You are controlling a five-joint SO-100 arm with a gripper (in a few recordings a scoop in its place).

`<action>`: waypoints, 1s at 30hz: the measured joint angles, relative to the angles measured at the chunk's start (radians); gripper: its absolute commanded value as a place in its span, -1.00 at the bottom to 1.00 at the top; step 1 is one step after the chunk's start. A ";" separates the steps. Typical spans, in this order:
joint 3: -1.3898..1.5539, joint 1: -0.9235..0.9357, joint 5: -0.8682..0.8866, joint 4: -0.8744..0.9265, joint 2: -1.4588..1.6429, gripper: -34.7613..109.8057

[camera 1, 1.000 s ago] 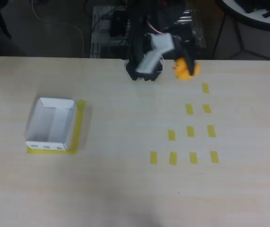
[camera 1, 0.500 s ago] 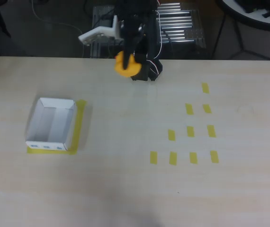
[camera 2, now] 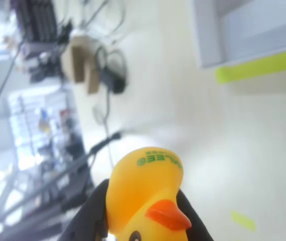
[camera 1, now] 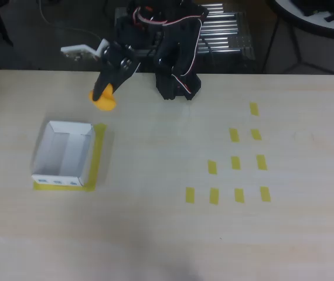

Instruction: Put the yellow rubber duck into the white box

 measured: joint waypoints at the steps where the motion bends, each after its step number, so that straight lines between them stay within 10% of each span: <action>1: 0.000 0.017 0.000 -0.011 -0.021 -0.52; 30: -0.035 0.342 0.012 -0.276 -0.606 -0.52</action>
